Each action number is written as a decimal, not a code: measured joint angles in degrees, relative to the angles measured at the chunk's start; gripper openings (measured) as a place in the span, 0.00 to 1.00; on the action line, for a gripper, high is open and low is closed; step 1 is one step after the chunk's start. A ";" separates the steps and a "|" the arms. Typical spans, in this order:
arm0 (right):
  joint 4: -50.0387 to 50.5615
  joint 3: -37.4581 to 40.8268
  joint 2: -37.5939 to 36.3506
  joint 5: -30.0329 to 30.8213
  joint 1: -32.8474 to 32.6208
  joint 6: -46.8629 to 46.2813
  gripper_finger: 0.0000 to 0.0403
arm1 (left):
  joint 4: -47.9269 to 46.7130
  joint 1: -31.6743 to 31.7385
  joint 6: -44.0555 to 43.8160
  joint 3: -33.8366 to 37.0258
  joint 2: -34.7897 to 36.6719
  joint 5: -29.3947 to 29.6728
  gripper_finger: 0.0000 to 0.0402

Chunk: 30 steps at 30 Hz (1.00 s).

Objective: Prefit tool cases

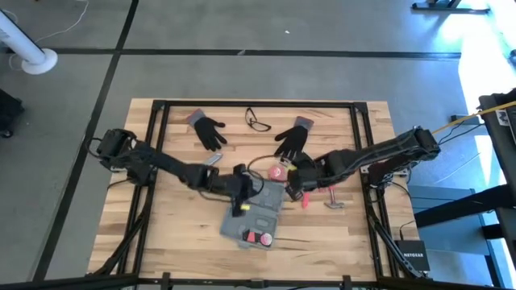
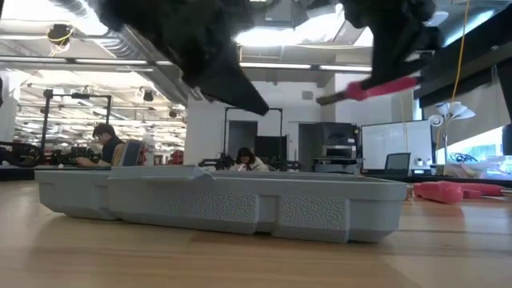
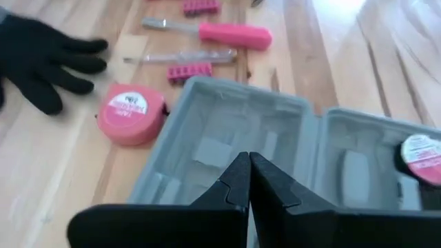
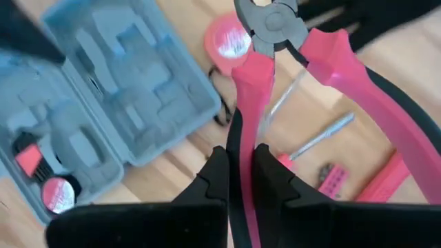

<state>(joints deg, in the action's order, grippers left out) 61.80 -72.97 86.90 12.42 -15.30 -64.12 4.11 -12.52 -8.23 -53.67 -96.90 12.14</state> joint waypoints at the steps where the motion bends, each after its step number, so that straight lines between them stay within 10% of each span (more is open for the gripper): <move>1: -0.47 0.58 -0.01 0.04 -0.77 -0.73 0.07 | 0.00 0.95 0.00 0.00 -0.53 -1.96 0.00; 7: -1.62 2.55 -0.05 3.32 -2.89 -5.97 0.07 | -2.67 1.55 -0.13 0.00 -5.62 -10.86 0.00; 30: -37.70 10.09 8.01 3.59 -2.20 -8.99 0.07 | -39.76 -3.35 -14.15 1.72 -1.39 -6.88 0.00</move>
<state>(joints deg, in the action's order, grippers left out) 24.10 -62.88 94.91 16.00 -17.50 -73.11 -35.65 -15.87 -22.38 -51.94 -98.29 5.26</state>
